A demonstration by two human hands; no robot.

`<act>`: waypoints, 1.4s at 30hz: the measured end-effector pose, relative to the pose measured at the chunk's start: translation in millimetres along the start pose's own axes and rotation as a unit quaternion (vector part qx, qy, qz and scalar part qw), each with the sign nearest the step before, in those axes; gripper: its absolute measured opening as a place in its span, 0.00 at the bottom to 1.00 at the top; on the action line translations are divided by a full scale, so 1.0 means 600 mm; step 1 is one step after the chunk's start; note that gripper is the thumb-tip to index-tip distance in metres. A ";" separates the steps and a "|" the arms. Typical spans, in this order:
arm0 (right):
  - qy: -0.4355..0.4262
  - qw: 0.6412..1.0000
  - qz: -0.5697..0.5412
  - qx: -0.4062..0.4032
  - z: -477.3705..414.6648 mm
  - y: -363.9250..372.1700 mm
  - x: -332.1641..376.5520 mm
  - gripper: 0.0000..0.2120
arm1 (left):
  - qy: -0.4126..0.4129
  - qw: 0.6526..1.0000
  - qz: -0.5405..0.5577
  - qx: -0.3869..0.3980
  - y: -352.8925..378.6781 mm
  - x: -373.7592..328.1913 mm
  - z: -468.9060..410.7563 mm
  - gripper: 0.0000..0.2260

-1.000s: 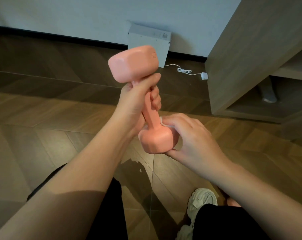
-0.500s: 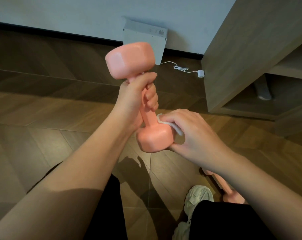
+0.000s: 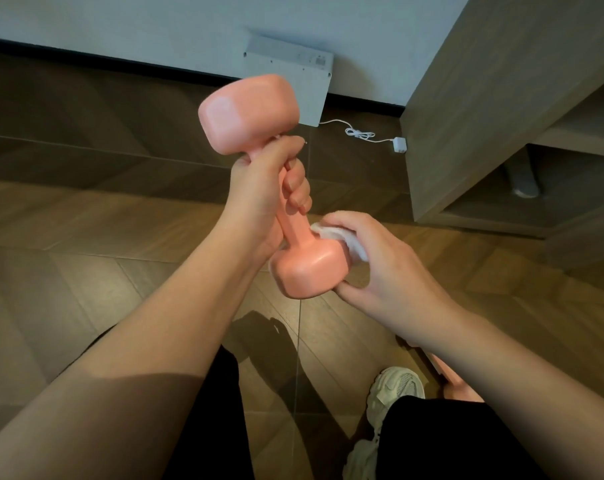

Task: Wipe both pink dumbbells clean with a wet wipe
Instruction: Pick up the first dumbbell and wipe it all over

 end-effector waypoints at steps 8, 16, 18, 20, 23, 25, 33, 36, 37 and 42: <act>-0.004 0.999 0.030 0.030 -0.002 0.015 0.003 0.31 | 0.008 1.000 -0.021 -0.005 -0.002 -0.001 0.006 0.17; -0.003 0.998 0.051 0.027 -0.006 0.018 -0.003 0.32 | 0.012 0.999 -0.032 -0.006 -0.005 -0.002 0.007 0.17; -0.014 0.999 0.048 0.018 -0.007 0.015 0.001 0.31 | 0.012 0.999 -0.034 -0.014 -0.008 -0.001 0.007 0.17; -0.031 0.999 0.045 0.005 -0.004 0.011 0.010 0.28 | 0.008 0.999 -0.036 -0.025 -0.010 0.001 0.006 0.17; -0.055 0.997 0.057 -0.016 0.003 0.007 0.024 0.24 | 0.000 0.999 -0.040 -0.035 -0.013 0.004 0.008 0.16; -0.045 0.996 0.076 -0.014 0.005 0.008 0.024 0.25 | -0.001 0.998 -0.042 -0.038 -0.012 0.005 0.010 0.16; -0.032 0.984 0.174 0.021 0.002 0.019 0.035 0.29 | 0.025 0.996 -0.059 -0.063 -0.007 0.009 0.019 0.09; -0.031 0.996 0.081 0.018 -0.005 -0.004 0.032 0.28 | 0.014 0.997 0.004 0.073 0.019 -0.003 0.014 0.13; -0.038 0.999 0.031 0.021 -0.008 -0.012 0.032 0.28 | 0.004 0.991 0.038 0.129 0.030 -0.009 0.015 0.14; -0.049 0.998 -0.020 0.035 -0.009 -0.006 0.036 0.28 | -0.039 0.976 0.065 0.202 0.037 -0.005 0.020 0.20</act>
Point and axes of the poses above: each hand's wrist, its own z-axis away from the middle knuckle, its own y-axis out of the palm, x = y × z, the point moved 8 cm from there along -z, towards the middle knuckle, and after that the axes turned 2 degrees about -x, right-handed, at the moved point
